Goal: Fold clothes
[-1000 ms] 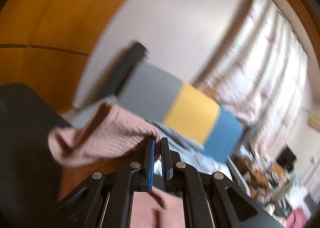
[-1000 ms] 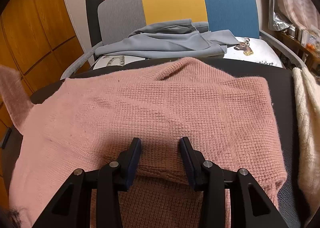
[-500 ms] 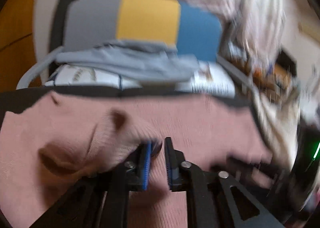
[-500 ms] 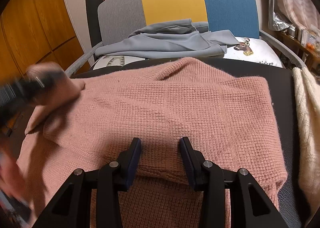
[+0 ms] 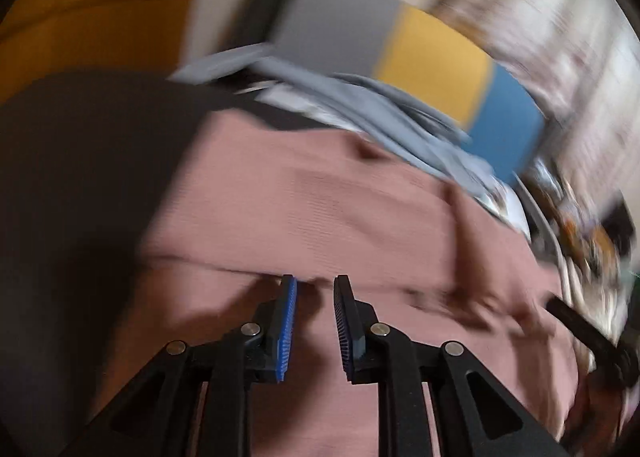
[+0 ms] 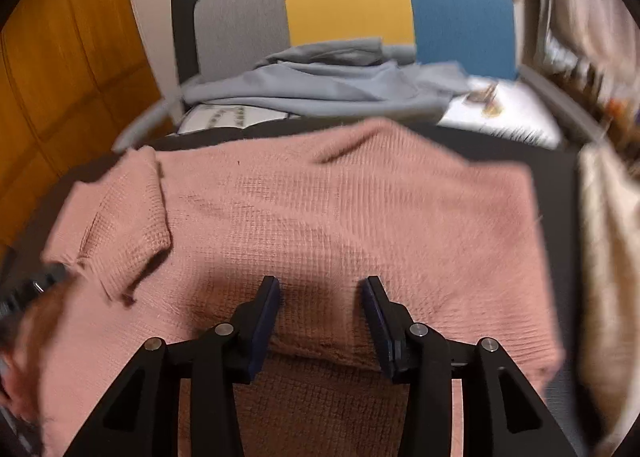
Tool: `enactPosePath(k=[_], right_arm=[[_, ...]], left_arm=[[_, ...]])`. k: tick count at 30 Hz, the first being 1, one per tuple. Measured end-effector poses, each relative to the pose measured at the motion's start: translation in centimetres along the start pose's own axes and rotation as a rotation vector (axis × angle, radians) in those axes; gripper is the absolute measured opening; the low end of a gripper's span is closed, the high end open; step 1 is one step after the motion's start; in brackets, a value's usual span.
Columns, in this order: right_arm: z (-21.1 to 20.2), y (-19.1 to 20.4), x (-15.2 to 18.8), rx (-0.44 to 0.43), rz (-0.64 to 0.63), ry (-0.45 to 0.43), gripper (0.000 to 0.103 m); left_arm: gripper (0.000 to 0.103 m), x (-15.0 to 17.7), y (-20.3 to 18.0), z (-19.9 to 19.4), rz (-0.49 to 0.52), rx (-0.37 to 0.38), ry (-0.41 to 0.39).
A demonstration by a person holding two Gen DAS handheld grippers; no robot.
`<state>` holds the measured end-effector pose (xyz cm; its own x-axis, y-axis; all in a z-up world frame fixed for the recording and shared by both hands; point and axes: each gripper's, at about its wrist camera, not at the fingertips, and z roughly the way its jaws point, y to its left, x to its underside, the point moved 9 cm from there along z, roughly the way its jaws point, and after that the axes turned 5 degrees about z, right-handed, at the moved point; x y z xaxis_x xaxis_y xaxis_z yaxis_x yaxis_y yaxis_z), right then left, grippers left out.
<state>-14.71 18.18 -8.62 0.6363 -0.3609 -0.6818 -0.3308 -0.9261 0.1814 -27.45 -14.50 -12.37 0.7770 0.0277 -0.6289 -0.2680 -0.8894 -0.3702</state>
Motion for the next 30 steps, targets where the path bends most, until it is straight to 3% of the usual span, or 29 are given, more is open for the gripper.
enactPosePath(k=[2,4,8,10,11,12,13,17,23,30], right_arm=[[-1.7,4.0,-0.8,-0.116,-0.043,-0.048,0.054],[-2.5,8.0,-0.8,-0.127,-0.192,-0.063,0.062],[-1.7,14.2,1.0,-0.040,-0.569,-0.090,0.074],[-0.6,14.9,1.7,-0.016,-0.636,-0.068,0.074],[-0.6,14.1,1.3,-0.042,-0.575,-0.060,0.070],[-0.7,13.4,0.9,-0.068,-0.514,-0.052,0.041],[-0.7,12.6,0.5,-0.094,-0.453,-0.045,0.022],[-1.0,9.7,-1.3,-0.195,-0.207,-0.013,0.010],[-1.6,5.3,-4.4,-0.342,0.163,0.034,0.008],[0.4,3.9,-3.7,-0.407,0.352,0.066,0.002]], left_arm=[[0.019,-0.8,2.5,0.3,-0.093,-0.005,-0.019],[0.020,-1.1,2.9,0.7,-0.111,0.016,-0.031],[0.022,-0.9,2.8,1.2,-0.115,0.052,-0.035],[0.022,-0.8,3.2,1.1,-0.146,0.087,-0.044],[0.022,-0.6,3.5,0.9,-0.170,0.114,-0.050],[0.022,-0.5,3.8,0.8,-0.193,0.140,-0.056],[0.022,-0.6,3.9,0.7,-0.207,0.155,-0.060],[0.021,-0.6,3.8,0.9,-0.202,0.149,-0.062],[0.021,-0.7,3.7,0.9,-0.209,0.158,-0.066],[0.021,-0.7,3.8,0.9,-0.216,0.169,-0.071]])
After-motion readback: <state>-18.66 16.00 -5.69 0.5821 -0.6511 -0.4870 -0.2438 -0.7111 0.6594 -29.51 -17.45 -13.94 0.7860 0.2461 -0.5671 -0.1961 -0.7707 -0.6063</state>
